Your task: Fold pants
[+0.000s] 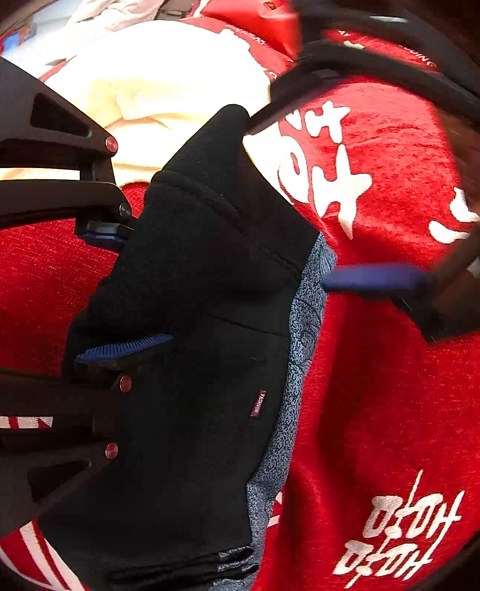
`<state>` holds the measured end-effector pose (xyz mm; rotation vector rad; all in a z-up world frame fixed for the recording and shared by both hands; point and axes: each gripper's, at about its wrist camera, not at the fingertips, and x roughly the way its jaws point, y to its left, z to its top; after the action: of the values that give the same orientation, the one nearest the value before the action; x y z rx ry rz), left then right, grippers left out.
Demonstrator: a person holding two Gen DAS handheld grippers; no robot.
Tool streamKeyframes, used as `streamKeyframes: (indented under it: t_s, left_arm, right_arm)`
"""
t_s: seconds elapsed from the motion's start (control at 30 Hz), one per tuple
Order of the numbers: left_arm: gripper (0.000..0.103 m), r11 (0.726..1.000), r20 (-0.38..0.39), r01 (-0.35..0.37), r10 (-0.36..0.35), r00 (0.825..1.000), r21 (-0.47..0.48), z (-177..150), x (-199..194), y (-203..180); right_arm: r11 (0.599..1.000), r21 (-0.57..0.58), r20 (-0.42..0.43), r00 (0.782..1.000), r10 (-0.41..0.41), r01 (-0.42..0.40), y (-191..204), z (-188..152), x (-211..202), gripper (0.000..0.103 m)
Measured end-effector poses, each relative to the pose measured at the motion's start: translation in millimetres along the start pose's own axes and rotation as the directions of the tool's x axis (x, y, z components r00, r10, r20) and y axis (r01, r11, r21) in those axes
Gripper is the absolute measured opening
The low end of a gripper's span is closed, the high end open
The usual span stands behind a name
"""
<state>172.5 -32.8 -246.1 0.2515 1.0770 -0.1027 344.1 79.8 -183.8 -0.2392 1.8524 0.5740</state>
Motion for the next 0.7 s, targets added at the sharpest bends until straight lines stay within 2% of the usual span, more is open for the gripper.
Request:
streamKeyframes:
  t_s: [0.13, 0.17, 0.3, 0.4, 0.47, 0.5, 0.53, 0.57, 0.6, 0.7]
  left_arm:
    - [0.043, 1.0, -0.001, 0.001, -0.001, 1.0, -0.006, -1, 1, 1]
    - [0.043, 1.0, 0.001, 0.002, -0.002, 1.0, -0.007, -1, 3, 4]
    - [0.043, 0.998, 0.015, -0.037, 0.036, 0.999, 0.044, 0, 0, -4]
    - [0.043, 0.997, 0.019, -0.049, 0.048, 0.999, 0.058, 0, -5, -9]
    - [0.043, 0.998, 0.013, -0.037, 0.037, 0.999, 0.047, 0, -5, -7]
    - [0.043, 0.999, 0.005, -0.026, 0.026, 1.0, 0.048, 0, -5, -6]
    - [0.043, 0.998, -0.002, -0.017, 0.017, 1.0, 0.055, 0, -4, -7]
    - [0.043, 0.997, 0.009, -0.027, 0.026, 1.0, 0.069, 0, -6, -9]
    - [0.043, 0.996, 0.024, -0.033, 0.031, 0.999, 0.088, 0, -10, -12]
    - [0.043, 0.995, 0.049, -0.009, 0.005, 0.999, 0.095, 3, -28, -18]
  right_arm:
    - [0.992, -0.081, -0.125, 0.986, -0.11, 0.1, 32, 25, 36, 0.088]
    - [0.991, -0.076, -0.155, 0.981, -0.116, 0.106, 34, 28, 41, 0.088]
    - [0.995, -0.061, -0.182, 0.979, -0.094, 0.085, 41, 29, 39, 0.088]
    - [0.986, -0.114, -0.265, 0.953, -0.149, 0.122, 49, 25, 54, 0.088]
    - [0.973, -0.156, -0.272, 0.94, -0.208, 0.17, 49, 18, 60, 0.087]
    - [0.966, -0.172, -0.261, 0.936, -0.235, 0.195, 47, 19, 60, 0.077]
    - [0.962, -0.175, -0.248, 0.937, -0.247, 0.207, 43, 16, 61, 0.044]
    - [0.973, -0.146, -0.253, 0.944, -0.213, 0.18, 37, 14, 60, 0.024]
    - [0.987, -0.094, -0.251, 0.956, -0.152, 0.132, 29, 12, 56, 0.016]
    - [0.99, -0.117, -0.147, 0.984, -0.098, 0.081, 18, -5, 33, 0.016]
